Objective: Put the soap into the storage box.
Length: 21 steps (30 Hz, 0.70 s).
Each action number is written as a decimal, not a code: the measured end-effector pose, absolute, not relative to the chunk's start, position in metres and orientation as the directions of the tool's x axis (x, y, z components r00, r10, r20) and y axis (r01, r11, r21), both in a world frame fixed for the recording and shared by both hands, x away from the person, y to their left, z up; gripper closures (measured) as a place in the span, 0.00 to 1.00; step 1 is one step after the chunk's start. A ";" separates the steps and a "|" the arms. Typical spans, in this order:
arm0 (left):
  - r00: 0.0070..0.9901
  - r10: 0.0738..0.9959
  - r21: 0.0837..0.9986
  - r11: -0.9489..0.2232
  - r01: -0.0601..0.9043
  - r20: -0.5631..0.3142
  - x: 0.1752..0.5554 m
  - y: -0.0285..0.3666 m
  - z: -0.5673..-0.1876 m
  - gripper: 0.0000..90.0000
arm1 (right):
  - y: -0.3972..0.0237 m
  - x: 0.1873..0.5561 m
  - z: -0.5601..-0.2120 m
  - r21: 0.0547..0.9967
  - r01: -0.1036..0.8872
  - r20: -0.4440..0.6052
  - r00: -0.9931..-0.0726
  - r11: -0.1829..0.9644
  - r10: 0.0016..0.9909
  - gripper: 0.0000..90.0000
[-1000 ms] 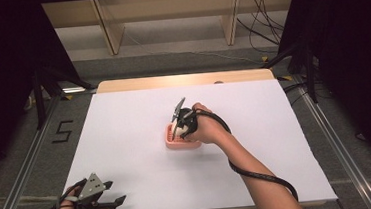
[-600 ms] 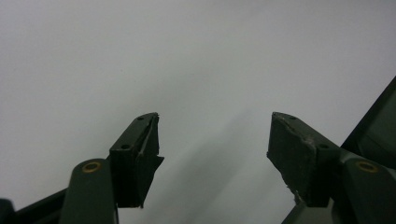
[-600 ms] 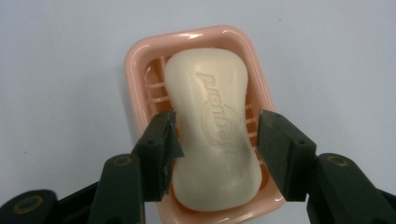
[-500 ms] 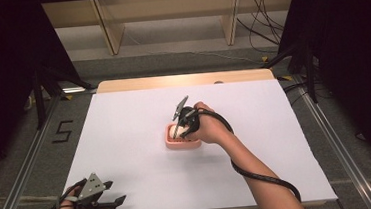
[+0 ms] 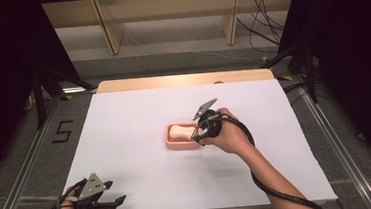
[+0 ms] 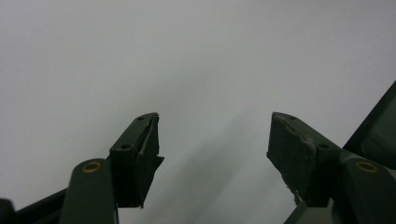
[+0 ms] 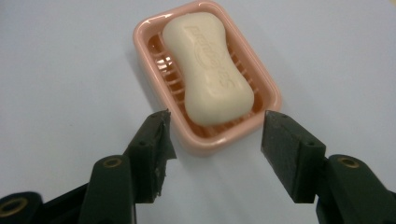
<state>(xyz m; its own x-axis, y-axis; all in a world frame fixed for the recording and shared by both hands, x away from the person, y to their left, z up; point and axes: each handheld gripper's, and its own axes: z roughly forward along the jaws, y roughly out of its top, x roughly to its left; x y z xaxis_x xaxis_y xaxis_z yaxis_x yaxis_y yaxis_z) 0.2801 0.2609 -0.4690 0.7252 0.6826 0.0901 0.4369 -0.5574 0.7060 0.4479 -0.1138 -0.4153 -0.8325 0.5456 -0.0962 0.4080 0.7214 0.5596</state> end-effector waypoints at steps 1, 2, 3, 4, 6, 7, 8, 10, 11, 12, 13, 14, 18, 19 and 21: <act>0.727 0.680 0.703 -0.561 0.436 0.092 0.280 0.261 -0.469 0.37 | -0.118 0.445 -0.416 0.570 0.404 -0.098 -0.831 0.715 0.547 0.48; 0.727 0.681 0.703 -0.560 0.438 0.089 0.280 0.261 -0.469 0.37 | -0.121 0.443 -0.415 0.570 0.416 -0.091 -0.825 0.708 0.558 0.47; 0.727 0.681 0.703 -0.560 0.438 0.090 0.280 0.261 -0.469 0.37 | -0.125 0.440 -0.415 0.575 0.418 -0.090 -0.822 0.703 0.562 0.47; 0.726 0.682 0.703 -0.559 0.439 0.088 0.280 0.261 -0.469 0.37 | -0.128 0.438 -0.414 0.576 0.427 -0.085 -0.817 0.697 0.570 0.47; 0.727 0.681 0.704 -0.559 0.438 0.089 0.280 0.261 -0.469 0.37 | -0.134 0.433 -0.414 0.578 0.433 -0.085 -0.811 0.692 0.579 0.47; 0.726 0.682 0.705 -0.558 0.438 0.088 0.280 0.261 -0.469 0.37 | -0.138 0.430 -0.414 0.579 0.431 -0.089 -0.810 0.692 0.579 0.46; 0.726 0.682 0.705 -0.557 0.438 0.087 0.280 0.261 -0.469 0.37 | -0.140 0.429 -0.414 0.576 0.429 -0.094 -0.811 0.696 0.577 0.46; 0.724 0.684 0.708 -0.554 0.438 0.087 0.280 0.261 -0.469 0.37 | -0.145 0.423 -0.415 0.580 0.444 -0.080 -0.803 0.683 0.590 0.46; 0.726 0.683 0.707 -0.555 0.439 0.086 0.280 0.261 -0.469 0.37 | -0.149 0.420 -0.415 0.581 0.442 -0.087 -0.802 0.684 0.591 0.46; 0.724 0.684 0.708 -0.554 0.439 0.087 0.280 0.261 -0.469 0.37 | -0.149 0.417 -0.415 0.579 0.457 -0.074 -0.795 0.675 0.602 0.46; 0.724 0.685 0.708 -0.553 0.440 0.085 0.280 0.261 -0.469 0.37 | -0.151 0.415 -0.416 0.581 0.455 -0.075 -0.795 0.674 0.602 0.46; 0.726 0.683 0.707 -0.554 0.440 0.083 0.280 0.261 -0.469 0.37 | -0.152 0.414 -0.417 0.586 0.455 -0.077 -0.792 0.670 0.605 0.46; 0.724 0.685 0.708 -0.553 0.439 0.086 0.280 0.261 -0.470 0.37 | -0.162 0.401 -0.421 0.585 0.466 -0.062 -0.790 0.664 0.609 0.45; 0.717 0.692 0.711 -0.545 0.444 0.082 0.280 0.260 -0.470 0.37 | -0.163 0.400 -0.422 0.588 0.470 -0.058 -0.788 0.658 0.614 0.45; 0.720 0.689 0.709 -0.550 0.442 0.086 0.280 0.260 -0.470 0.37 | -0.167 0.395 -0.424 0.584 0.483 -0.065 -0.773 0.652 0.631 0.45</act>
